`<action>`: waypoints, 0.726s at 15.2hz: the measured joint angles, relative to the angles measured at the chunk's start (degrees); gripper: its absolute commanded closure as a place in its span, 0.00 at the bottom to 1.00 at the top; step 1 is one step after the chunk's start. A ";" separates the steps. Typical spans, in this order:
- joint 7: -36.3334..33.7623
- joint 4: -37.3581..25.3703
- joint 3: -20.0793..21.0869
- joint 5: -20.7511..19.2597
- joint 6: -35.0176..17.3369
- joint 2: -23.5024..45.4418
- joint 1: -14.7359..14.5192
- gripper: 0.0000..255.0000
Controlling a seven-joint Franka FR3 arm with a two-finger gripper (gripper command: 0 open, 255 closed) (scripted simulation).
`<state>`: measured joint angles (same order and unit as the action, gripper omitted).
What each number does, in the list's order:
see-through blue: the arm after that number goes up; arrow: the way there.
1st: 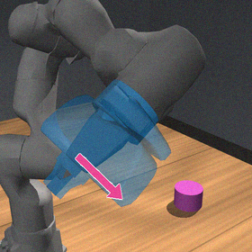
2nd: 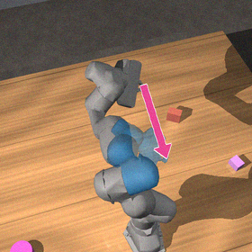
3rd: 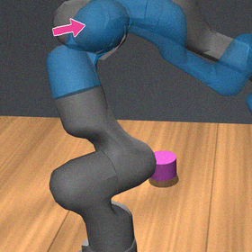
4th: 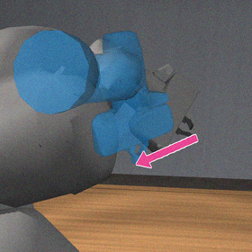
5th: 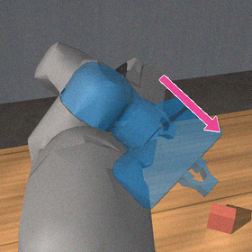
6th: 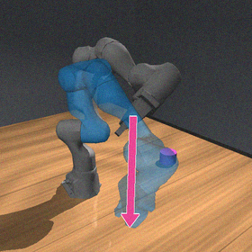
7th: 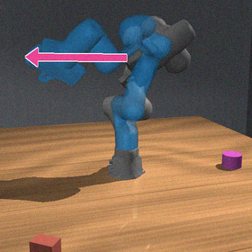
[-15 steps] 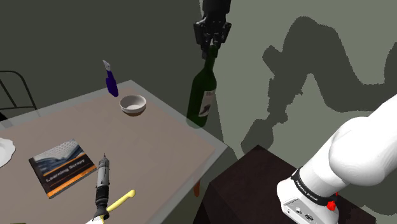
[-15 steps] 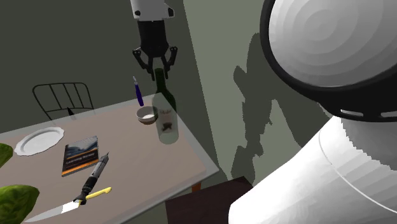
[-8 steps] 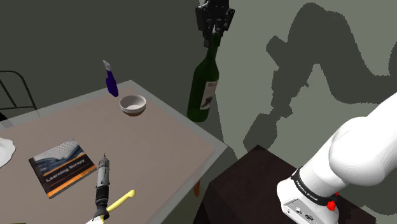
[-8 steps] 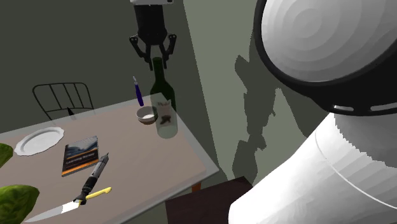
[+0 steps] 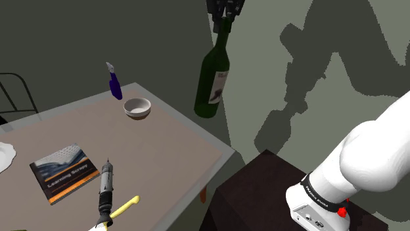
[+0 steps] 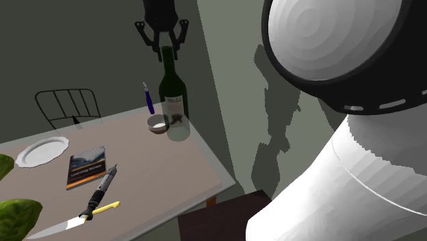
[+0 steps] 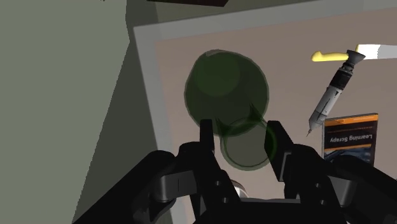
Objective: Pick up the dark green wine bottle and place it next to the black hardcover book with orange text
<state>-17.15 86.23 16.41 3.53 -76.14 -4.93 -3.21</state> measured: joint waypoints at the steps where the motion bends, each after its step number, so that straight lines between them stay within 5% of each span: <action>1: -0.10 -1.44 0.05 -0.15 0.84 0.61 -0.02 1.00; 11: -1.78 -16.13 0.88 -1.46 10.36 5.96 -0.72 1.00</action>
<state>-18.93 70.10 17.28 2.06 -65.78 1.03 -3.93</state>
